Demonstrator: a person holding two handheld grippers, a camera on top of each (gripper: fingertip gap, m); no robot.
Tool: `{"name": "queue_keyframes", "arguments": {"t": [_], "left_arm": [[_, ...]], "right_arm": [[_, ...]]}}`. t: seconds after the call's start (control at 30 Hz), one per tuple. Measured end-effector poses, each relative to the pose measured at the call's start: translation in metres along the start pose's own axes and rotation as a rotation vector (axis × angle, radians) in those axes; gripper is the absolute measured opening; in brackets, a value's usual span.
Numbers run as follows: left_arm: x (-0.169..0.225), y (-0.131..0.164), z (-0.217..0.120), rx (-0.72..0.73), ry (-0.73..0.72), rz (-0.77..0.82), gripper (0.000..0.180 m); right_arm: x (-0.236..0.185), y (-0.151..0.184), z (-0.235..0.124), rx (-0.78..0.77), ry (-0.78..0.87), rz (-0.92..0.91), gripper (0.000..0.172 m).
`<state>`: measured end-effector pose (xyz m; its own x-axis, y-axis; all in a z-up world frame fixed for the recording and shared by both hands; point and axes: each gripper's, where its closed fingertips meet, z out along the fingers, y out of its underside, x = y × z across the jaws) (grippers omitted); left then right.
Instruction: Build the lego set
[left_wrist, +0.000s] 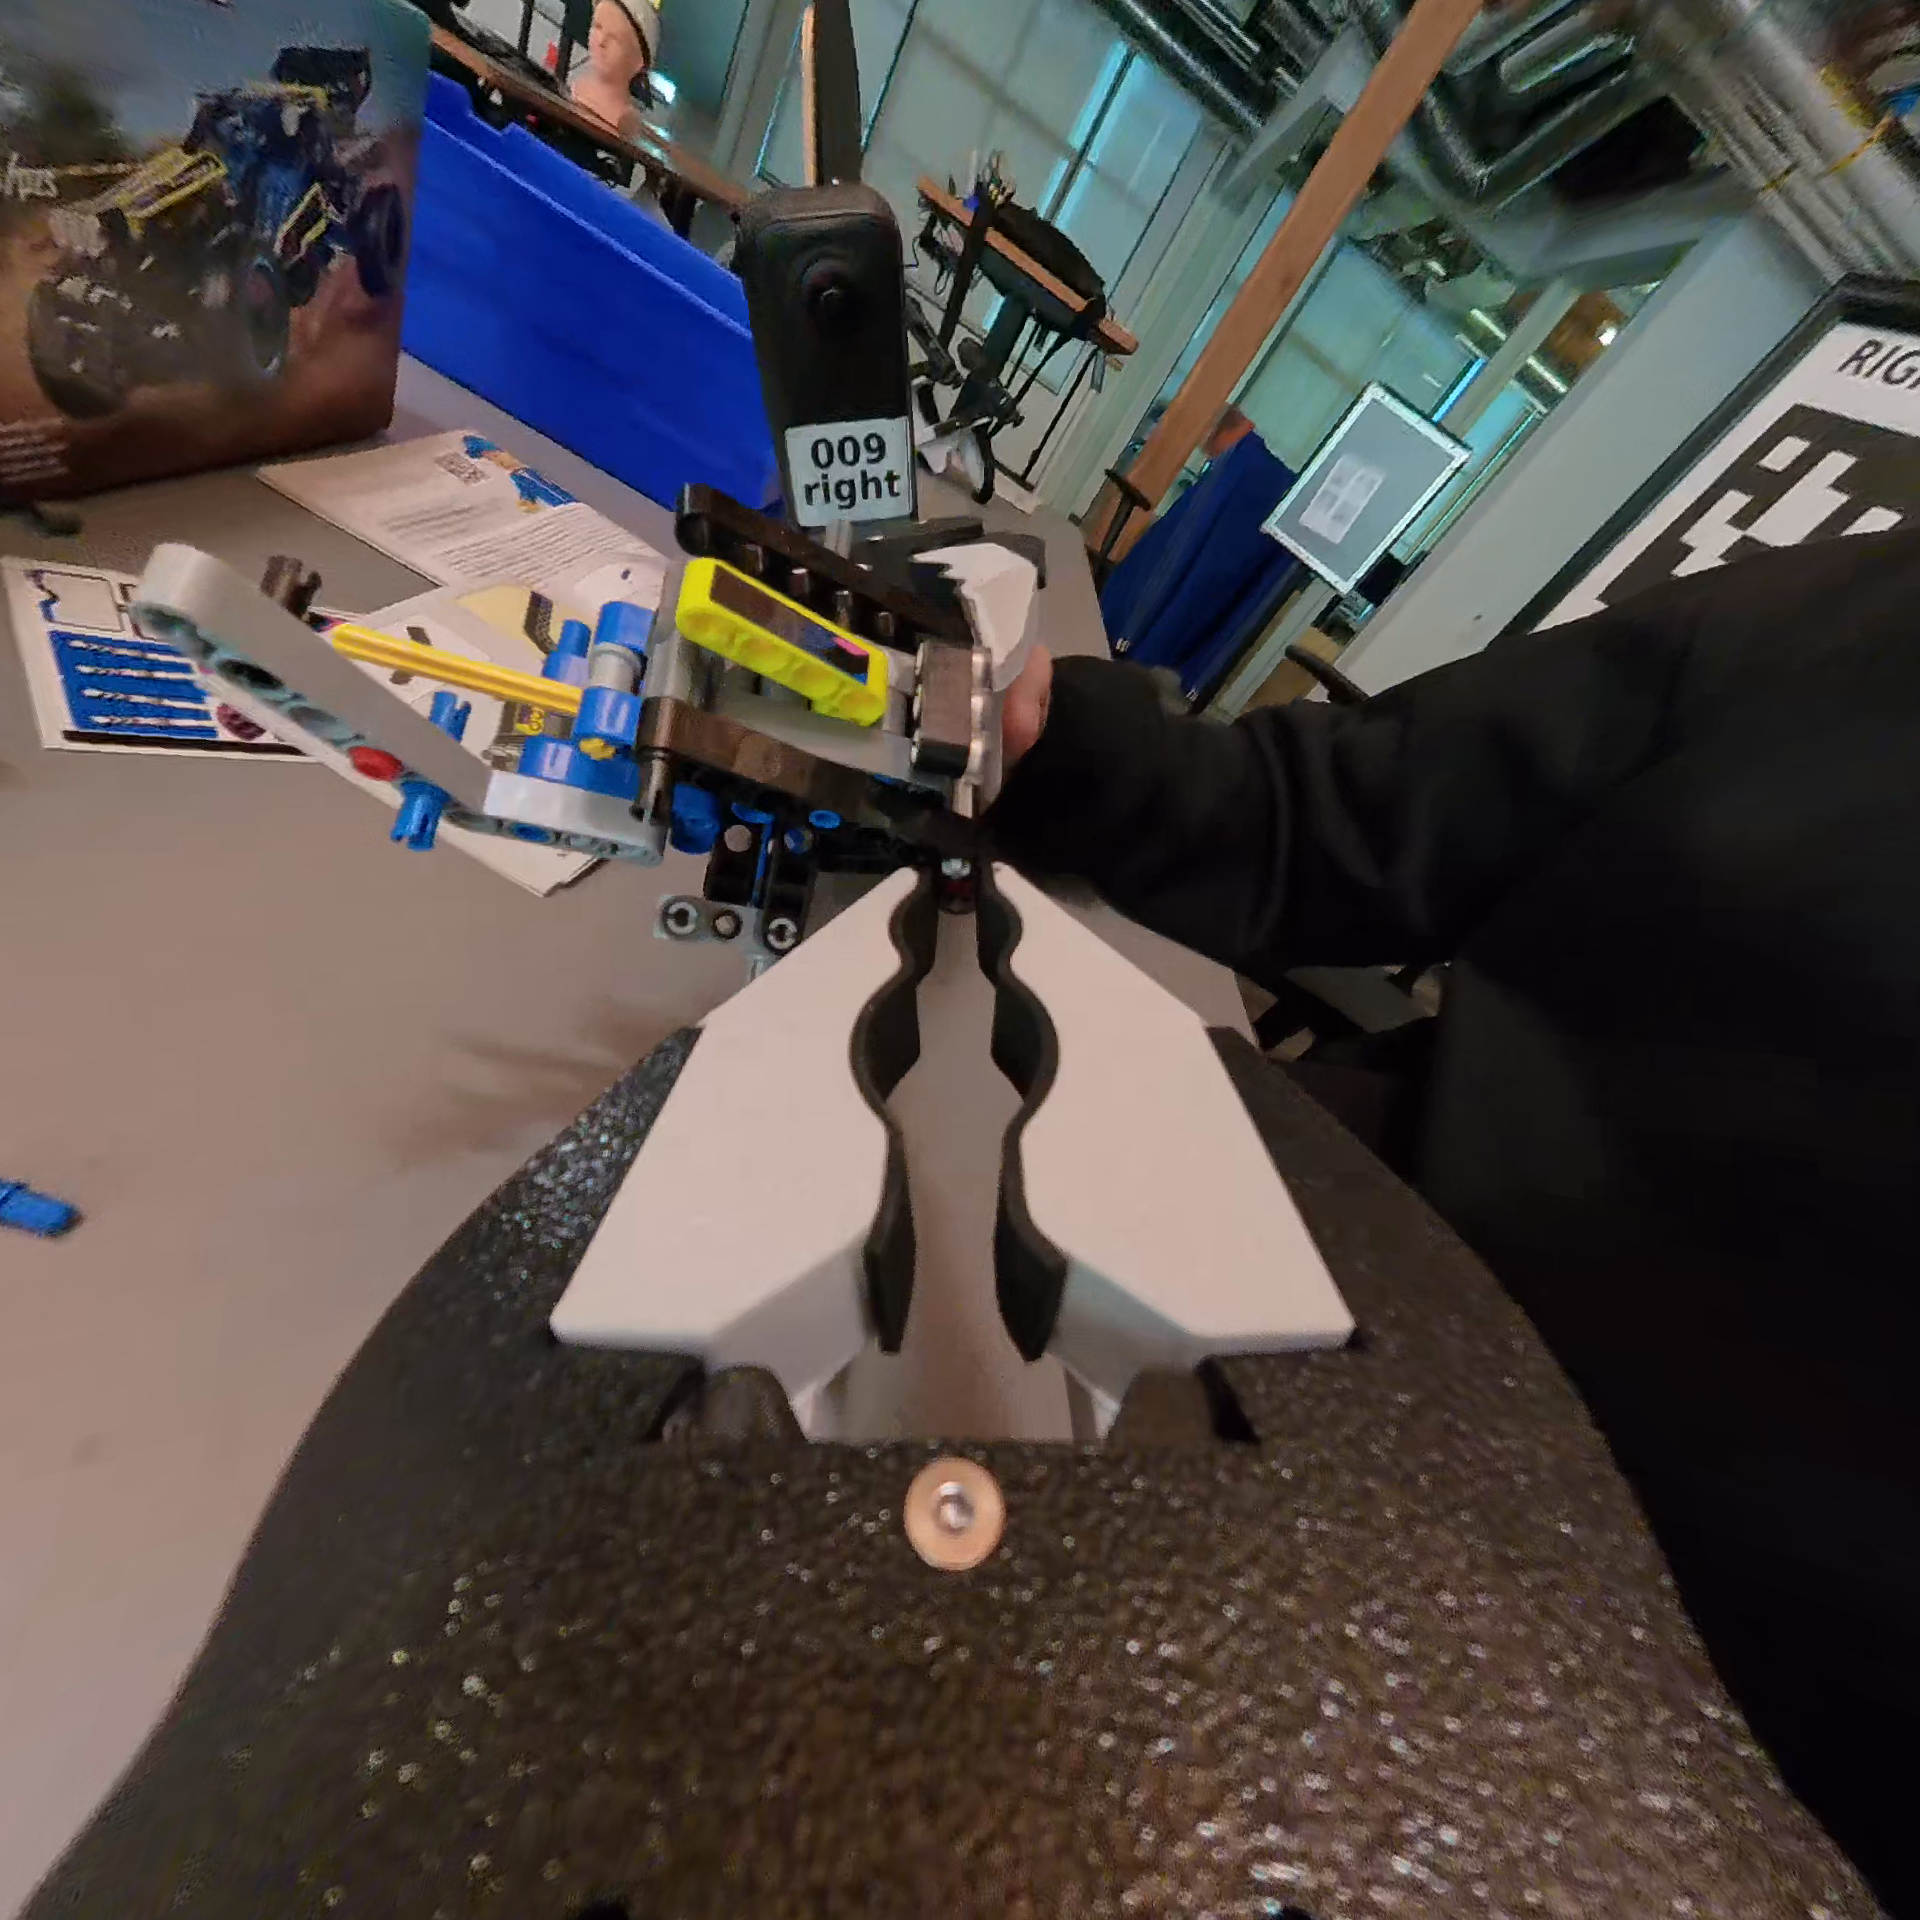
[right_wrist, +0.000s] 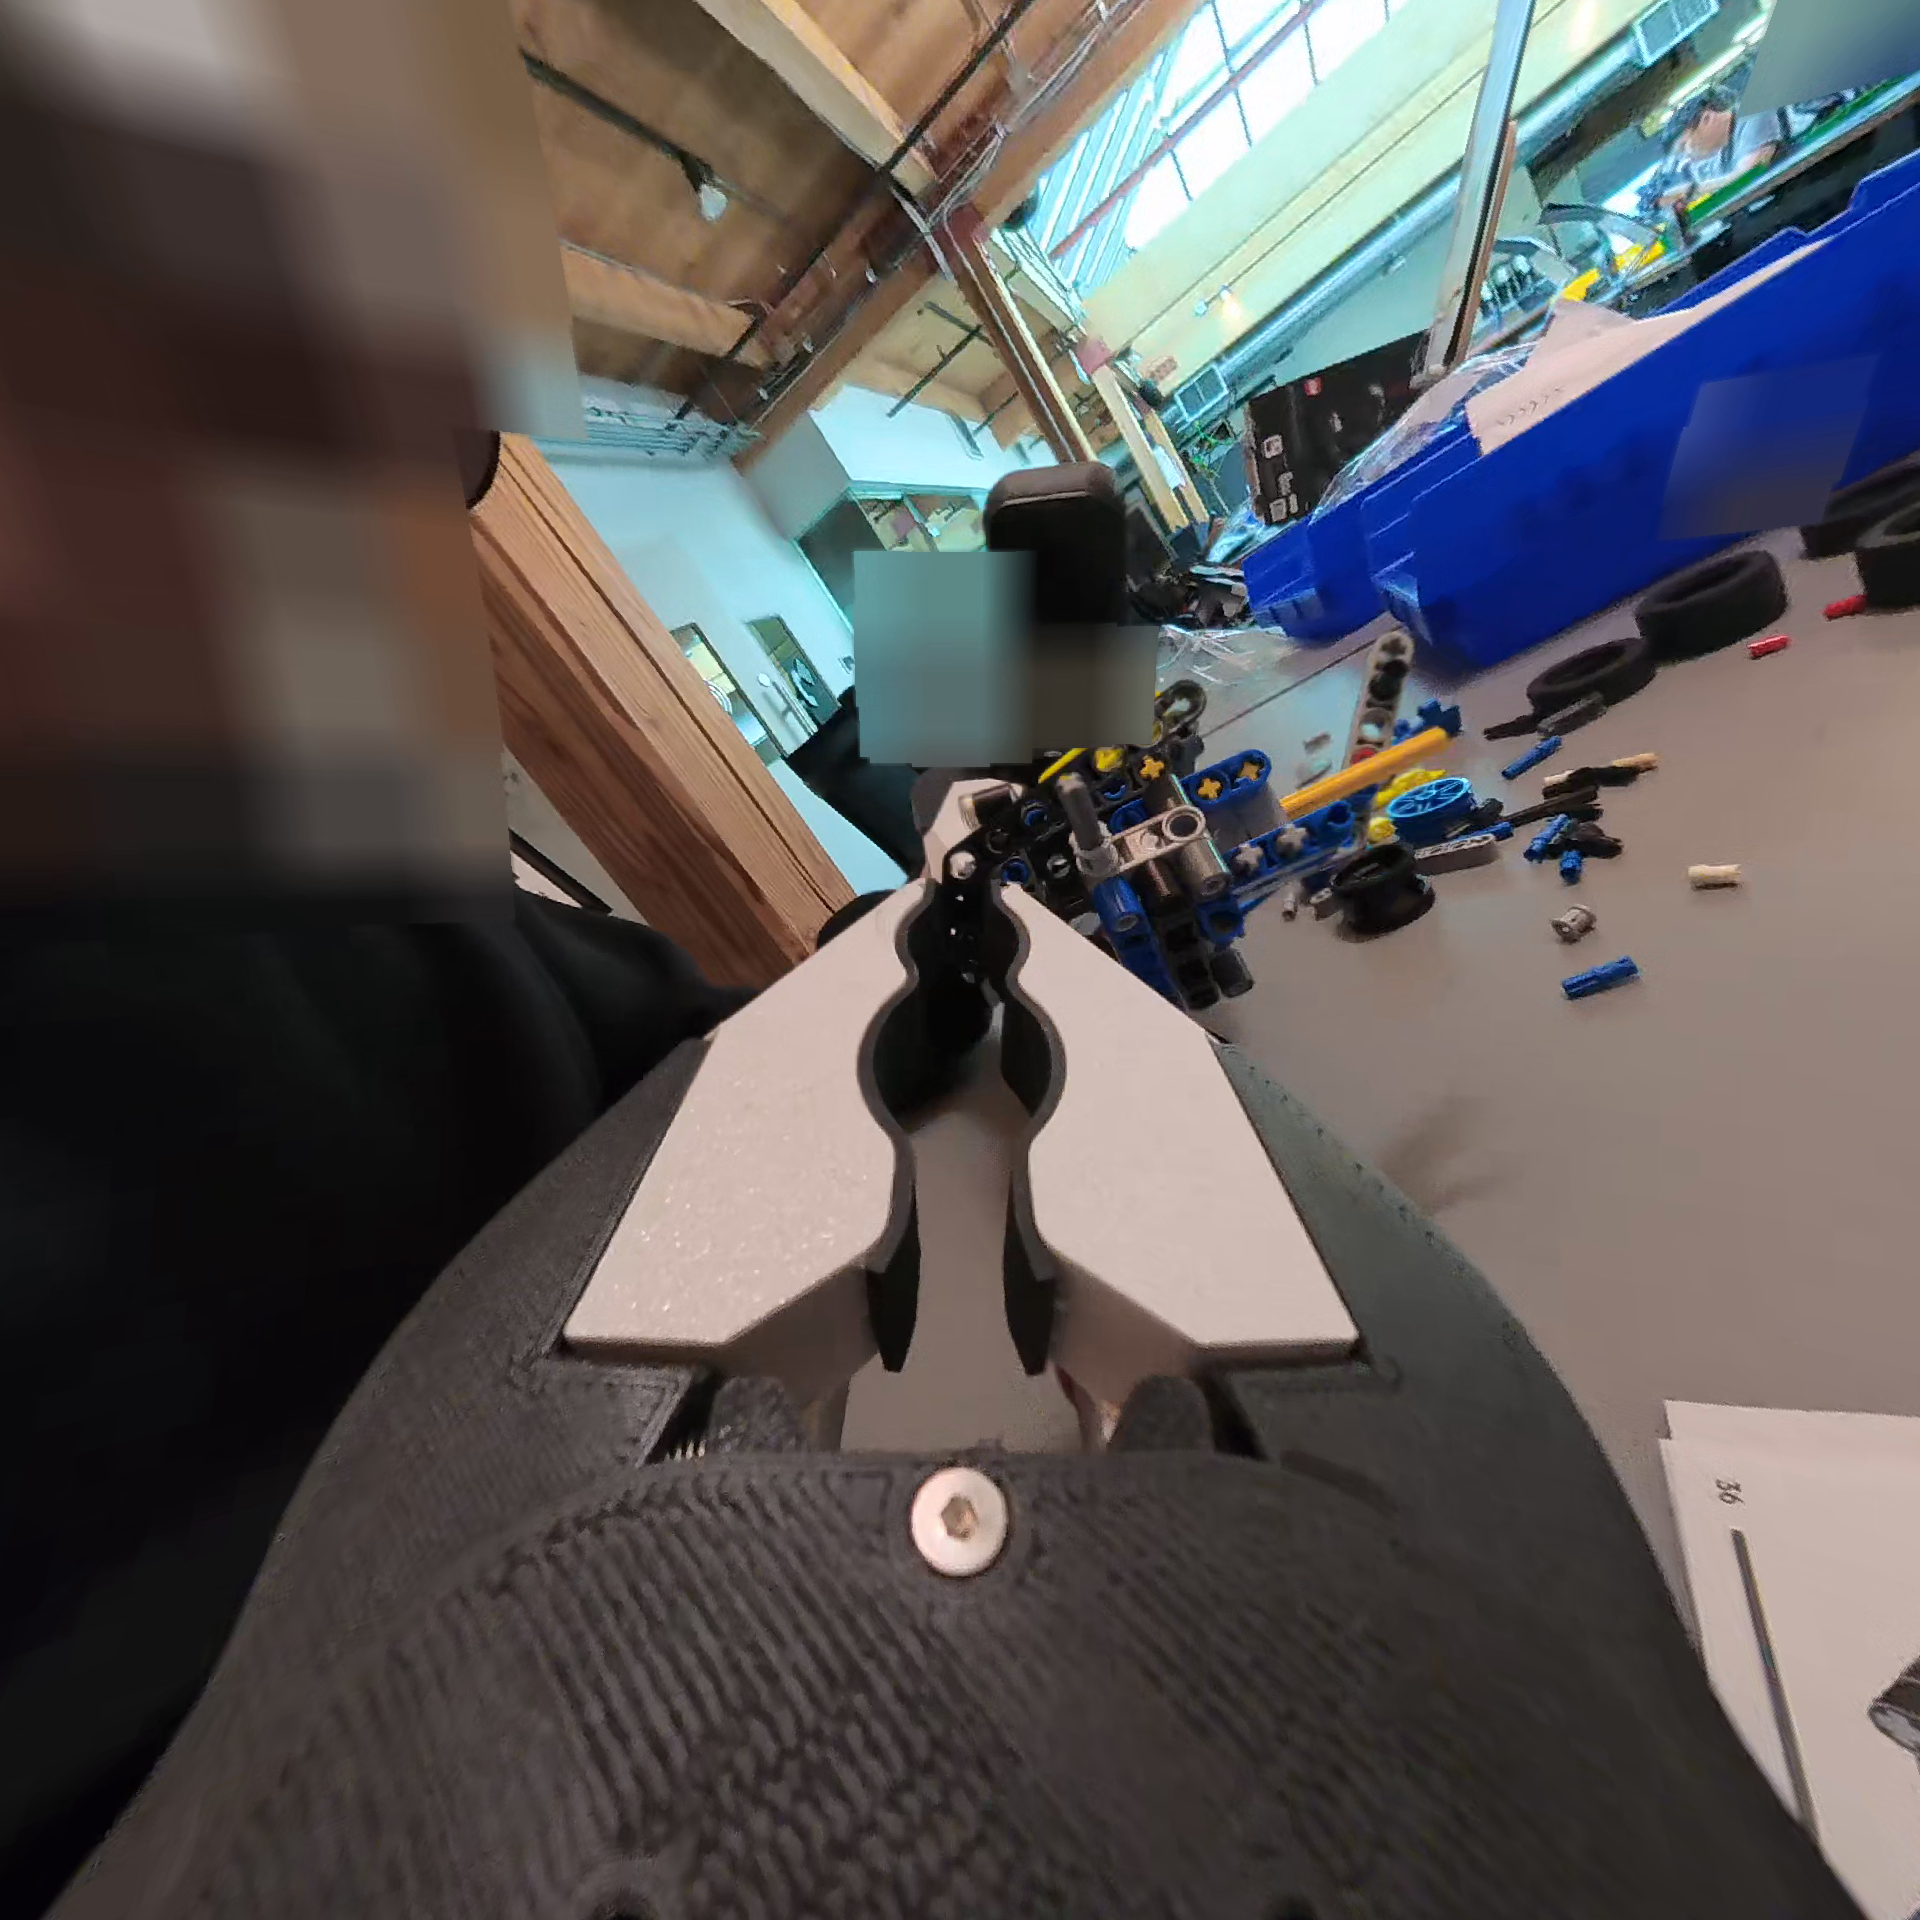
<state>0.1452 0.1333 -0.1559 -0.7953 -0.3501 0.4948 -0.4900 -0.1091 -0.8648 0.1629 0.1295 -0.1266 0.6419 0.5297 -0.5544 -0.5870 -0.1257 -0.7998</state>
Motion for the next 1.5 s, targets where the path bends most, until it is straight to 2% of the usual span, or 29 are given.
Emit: {"name": "queue_keyframes", "arguments": {"t": [0.4, 0.83, 1.13, 1.4, 1.5], "left_arm": [[0.004, -0.006, 0.000, 0.026, 0.009, 0.011, 0.004], [-0.001, -0.006, -0.001, 0.021, -0.022, 0.002, 0.004], [-0.005, -0.005, -0.001, 0.014, -0.052, -0.024, 0.004], [-0.014, -0.005, -0.004, -0.013, -0.160, 0.113, 0.004], [-0.013, -0.005, -0.004, -0.005, -0.144, 0.084, 0.004]], "right_arm": [[-0.003, -0.006, -0.001, 0.114, -0.129, 0.192, 0.006], [0.002, -0.008, -0.002, 0.131, -0.104, 0.188, 0.005], [0.007, -0.005, 0.000, 0.096, -0.013, 0.052, 0.005], [0.014, -0.006, 0.002, 0.104, 0.048, 0.063, 0.006], [0.012, -0.006, 0.004, 0.105, 0.044, 0.063, 0.006]]}}
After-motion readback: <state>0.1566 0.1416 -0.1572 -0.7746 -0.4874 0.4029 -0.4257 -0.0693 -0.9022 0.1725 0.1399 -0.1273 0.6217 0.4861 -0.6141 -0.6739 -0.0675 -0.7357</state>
